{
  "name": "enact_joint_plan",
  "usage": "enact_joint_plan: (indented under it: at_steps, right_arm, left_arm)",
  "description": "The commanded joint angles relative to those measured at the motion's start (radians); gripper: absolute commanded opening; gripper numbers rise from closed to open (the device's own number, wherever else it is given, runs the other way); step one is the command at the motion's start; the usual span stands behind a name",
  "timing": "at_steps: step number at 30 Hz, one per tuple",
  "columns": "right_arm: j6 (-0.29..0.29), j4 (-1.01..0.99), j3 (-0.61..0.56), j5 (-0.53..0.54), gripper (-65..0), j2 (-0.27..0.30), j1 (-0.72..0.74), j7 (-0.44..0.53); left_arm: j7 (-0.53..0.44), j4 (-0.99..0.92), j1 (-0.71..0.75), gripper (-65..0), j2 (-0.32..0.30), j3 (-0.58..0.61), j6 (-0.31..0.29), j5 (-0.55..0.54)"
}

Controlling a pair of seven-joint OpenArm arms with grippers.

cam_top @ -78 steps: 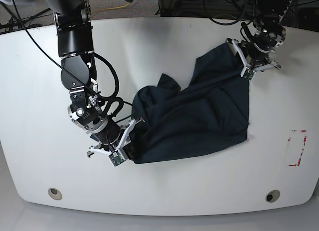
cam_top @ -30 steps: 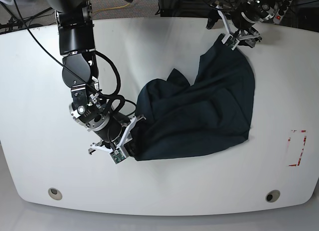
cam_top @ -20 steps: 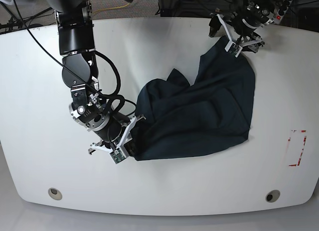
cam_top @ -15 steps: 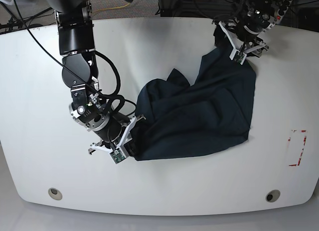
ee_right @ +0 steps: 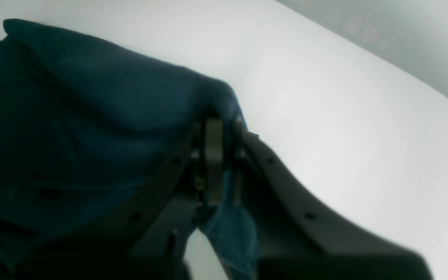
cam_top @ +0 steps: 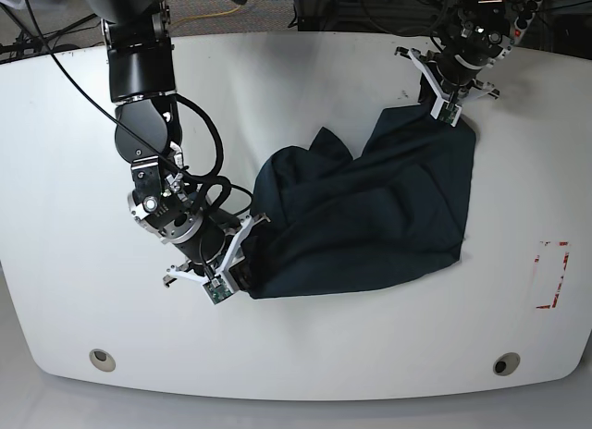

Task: Fold the T-shirt properly
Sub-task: 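Reach the left gripper to the shirt's opposite edge and grasp it, then pull both grippers apart to spread the shirt flat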

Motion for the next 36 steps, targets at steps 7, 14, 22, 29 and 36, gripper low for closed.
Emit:
enact_joint_plan:
  at_steps: [7,14,22,29,36]
  right_arm:
    - [-0.007,0.076,0.009,0.001,-65.0,0.040,0.050,0.027]
    - [-0.007,0.070,0.009,0.001,-65.0,0.059,0.133,0.027]
    - [-0.004,-0.029,0.009,0.001,-65.0,0.068,0.288,0.027]
    - [-0.002,-0.146,0.007,-0.001,-65.0,0.088,0.472,0.027]
    - [-0.001,-0.250,0.007,0.001,-65.0,0.102,0.657,0.027]
  left_arm:
    - [0.014,0.062,-0.110,-64.6,-0.004,-0.143,0.005,0.078]
    - [0.014,0.062,-0.276,-64.6,-0.004,-0.166,-0.003,0.248]
    - [0.016,0.062,-0.492,-64.6,-0.004,-0.166,-0.004,0.405]
    - [0.016,0.064,-0.685,-64.6,-0.004,-0.166,-0.004,0.512]
    - [0.085,0.064,-0.911,-64.6,-0.027,-0.156,-0.026,0.590]
